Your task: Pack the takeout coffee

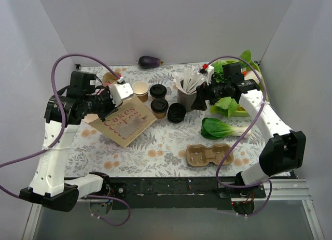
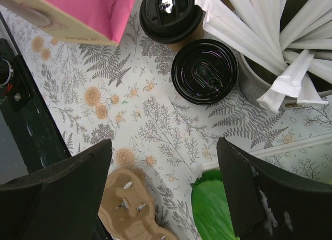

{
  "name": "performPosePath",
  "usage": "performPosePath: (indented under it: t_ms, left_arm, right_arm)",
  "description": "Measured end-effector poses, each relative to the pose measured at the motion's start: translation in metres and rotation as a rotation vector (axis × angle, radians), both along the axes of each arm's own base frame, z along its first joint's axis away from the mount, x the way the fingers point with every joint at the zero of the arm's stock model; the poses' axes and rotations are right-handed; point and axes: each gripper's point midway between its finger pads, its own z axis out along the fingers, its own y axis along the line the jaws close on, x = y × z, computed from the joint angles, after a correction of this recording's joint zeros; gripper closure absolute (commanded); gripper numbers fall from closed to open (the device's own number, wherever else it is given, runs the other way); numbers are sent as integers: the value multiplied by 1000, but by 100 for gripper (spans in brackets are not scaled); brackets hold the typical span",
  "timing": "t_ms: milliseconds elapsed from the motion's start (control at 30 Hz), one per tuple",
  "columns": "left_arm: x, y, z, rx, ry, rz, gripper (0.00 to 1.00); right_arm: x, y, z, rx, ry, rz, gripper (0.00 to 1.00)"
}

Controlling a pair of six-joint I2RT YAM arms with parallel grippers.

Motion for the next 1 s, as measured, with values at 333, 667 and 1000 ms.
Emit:
performPosePath:
  t_ms: [333,667,1000]
  left_arm:
    - [-20,-66,-37,-65,200,-234,100]
    - [-30,-77,-41,-44,212,-267,100]
    - [-40,-85,-34,-89,224,-318,16]
  right_arm:
    - [8,-2,-13,-32,24,-12,10]
    - [9,-3,-14,-42,15,-13,10]
    - [11,-1,-13,-35,21,-11,9]
